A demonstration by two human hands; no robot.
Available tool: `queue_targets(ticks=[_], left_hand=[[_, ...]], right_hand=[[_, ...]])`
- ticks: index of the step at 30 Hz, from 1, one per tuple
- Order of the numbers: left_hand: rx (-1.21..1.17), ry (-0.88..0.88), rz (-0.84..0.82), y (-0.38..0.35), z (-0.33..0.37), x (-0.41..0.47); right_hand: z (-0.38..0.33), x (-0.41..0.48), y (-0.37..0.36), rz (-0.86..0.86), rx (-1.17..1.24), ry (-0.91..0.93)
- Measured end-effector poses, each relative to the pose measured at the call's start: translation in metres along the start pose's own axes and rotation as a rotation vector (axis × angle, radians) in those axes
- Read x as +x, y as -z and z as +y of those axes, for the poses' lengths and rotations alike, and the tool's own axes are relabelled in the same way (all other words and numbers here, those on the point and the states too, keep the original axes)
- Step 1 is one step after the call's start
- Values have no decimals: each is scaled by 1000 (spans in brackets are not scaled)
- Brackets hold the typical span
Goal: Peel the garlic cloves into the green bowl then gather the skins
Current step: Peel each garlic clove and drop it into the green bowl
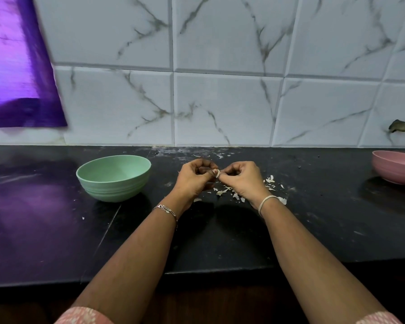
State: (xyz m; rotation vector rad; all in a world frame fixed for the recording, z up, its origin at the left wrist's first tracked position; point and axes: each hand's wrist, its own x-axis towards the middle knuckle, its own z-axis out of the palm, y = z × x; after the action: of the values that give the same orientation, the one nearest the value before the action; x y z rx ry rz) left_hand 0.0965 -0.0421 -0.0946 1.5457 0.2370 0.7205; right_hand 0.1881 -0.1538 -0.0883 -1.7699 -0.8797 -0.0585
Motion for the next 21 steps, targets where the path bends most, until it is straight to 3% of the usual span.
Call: queue_targets(ticks=[7, 12, 21], left_hand=[[-4, 18, 8, 1, -1, 1], [46, 24, 24, 2, -3, 2], [342, -72, 44, 2, -7, 6]], right_hand=[[1, 1, -1, 13, -9, 10], [-1, -2, -1, 65, -226, 114], [-4, -5, 0, 75, -402, 224]])
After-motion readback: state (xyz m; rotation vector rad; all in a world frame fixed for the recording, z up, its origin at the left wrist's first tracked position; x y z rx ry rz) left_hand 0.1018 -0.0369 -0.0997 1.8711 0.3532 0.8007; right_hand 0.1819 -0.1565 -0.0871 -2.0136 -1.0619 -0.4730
